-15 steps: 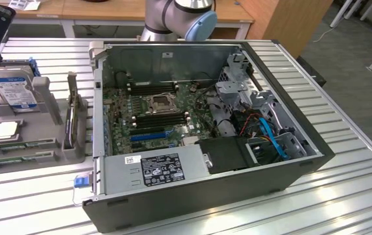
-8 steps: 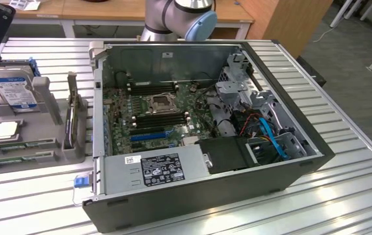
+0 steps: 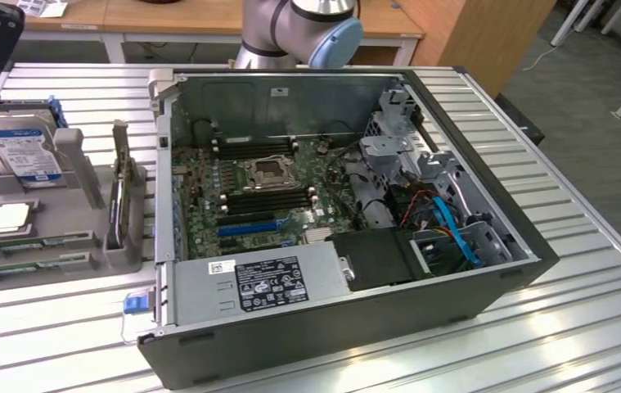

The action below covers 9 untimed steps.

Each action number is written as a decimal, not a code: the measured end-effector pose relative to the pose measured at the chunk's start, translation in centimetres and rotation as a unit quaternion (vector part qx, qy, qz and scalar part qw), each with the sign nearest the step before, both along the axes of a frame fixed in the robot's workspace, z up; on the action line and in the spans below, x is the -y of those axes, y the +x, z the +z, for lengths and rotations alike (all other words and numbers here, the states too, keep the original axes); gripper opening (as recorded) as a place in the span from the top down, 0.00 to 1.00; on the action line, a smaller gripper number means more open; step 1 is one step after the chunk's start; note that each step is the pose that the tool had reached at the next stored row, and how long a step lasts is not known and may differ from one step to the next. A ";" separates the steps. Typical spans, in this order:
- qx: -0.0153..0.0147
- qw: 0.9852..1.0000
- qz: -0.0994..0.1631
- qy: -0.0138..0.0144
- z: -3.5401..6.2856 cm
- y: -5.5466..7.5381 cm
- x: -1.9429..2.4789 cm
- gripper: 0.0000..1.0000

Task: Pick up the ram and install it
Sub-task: 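Pick up the ram and move it above insertion slot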

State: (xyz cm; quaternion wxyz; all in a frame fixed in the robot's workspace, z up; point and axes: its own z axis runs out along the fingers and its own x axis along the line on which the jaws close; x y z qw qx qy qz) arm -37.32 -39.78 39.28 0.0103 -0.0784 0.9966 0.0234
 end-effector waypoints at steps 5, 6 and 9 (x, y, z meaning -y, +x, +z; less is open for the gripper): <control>0.000 0.999 0.045 0.000 -0.01 0.0 0.00 0.89; 0.000 0.999 0.054 0.000 0.00 0.0 0.00 0.89; 0.000 0.997 0.082 0.000 0.00 0.0 0.00 0.89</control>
